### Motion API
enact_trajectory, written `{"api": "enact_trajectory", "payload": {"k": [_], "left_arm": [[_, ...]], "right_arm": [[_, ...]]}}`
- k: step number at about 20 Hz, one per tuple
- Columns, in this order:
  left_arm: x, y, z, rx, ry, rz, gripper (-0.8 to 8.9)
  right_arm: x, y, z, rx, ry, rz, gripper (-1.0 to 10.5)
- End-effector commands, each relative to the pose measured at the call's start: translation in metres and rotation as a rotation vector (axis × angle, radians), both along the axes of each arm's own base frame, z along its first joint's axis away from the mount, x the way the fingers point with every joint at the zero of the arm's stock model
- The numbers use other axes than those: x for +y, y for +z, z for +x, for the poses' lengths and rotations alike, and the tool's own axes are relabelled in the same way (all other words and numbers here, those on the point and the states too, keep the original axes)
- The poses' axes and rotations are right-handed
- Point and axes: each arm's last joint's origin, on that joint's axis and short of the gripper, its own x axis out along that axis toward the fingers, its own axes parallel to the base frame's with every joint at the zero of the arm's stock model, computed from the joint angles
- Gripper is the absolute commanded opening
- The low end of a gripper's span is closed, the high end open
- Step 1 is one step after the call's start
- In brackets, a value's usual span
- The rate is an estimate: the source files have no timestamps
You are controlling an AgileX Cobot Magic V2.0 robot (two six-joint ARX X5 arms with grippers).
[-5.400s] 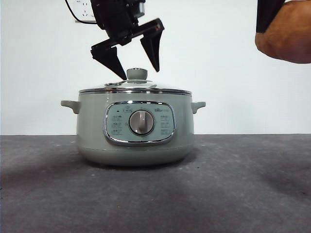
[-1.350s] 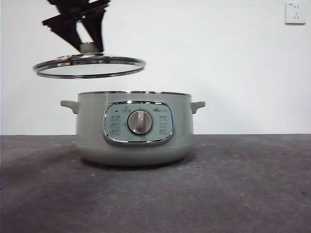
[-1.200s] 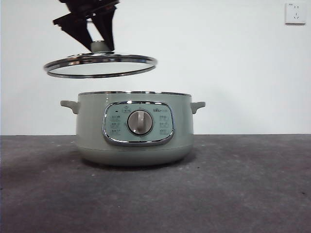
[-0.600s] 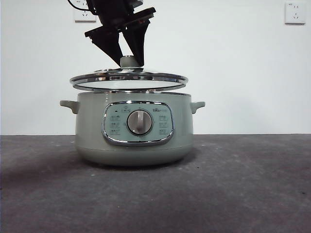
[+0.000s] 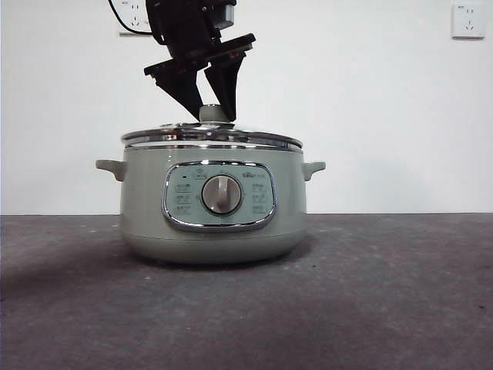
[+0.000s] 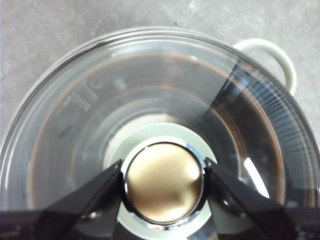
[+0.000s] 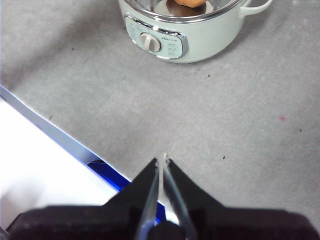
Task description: Pick up the potato,open the lid,put the potato in the pot,close the lid
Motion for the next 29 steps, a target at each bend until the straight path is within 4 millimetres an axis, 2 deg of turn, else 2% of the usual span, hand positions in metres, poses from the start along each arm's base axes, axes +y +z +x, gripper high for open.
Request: {"api": "enact_trajectory", "payload": {"k": [1, 11, 12, 14, 15, 16, 19, 22, 27, 29], "left_arm": [[-0.005, -0.013, 0.005, 0.027, 0.002, 0.002, -0.09], [-0.002, -0.012, 0.009, 0.008, 0.010, -0.003, 0.16], [-0.003, -0.012, 0.009, 0.009, 0.009, -0.005, 1.09], [-0.003, -0.012, 0.009, 0.008, 0.012, -0.007, 4.36], [-0.003, -0.011, 0.009, 0.005, 0.012, -0.008, 5.28], [-0.003, -0.011, 0.009, 0.000, 0.012, -0.012, 5.43], [-0.001, -0.004, 0.007, -0.021, 0.012, -0.023, 5.43], [0.004, 0.017, -0.003, -0.073, 0.011, -0.051, 5.43], [0.022, 0.058, -0.039, -0.081, 0.011, -0.056, 5.14], [0.032, 0.072, -0.056, -0.061, 0.011, -0.045, 2.94]], "right_arm": [[-0.001, -0.005, -0.001, 0.024, -0.008, -0.019, 0.2], [-0.001, -0.005, -0.001, 0.024, -0.007, -0.020, 0.2], [-0.001, -0.005, -0.001, 0.024, -0.007, -0.020, 0.2], [-0.001, -0.005, -0.001, 0.024, -0.007, -0.020, 0.2], [-0.001, -0.005, -0.001, 0.024, -0.007, -0.020, 0.2], [-0.001, -0.005, -0.001, 0.024, -0.007, -0.020, 0.2], [-0.001, -0.005, -0.001, 0.024, -0.007, -0.020, 0.2], [-0.001, -0.005, -0.001, 0.019, -0.013, -0.024, 0.2], [-0.002, -0.004, 0.001, -0.019, -0.051, -0.053, 0.2], [-0.002, -0.004, 0.001, -0.021, -0.052, -0.054, 0.3]]}}
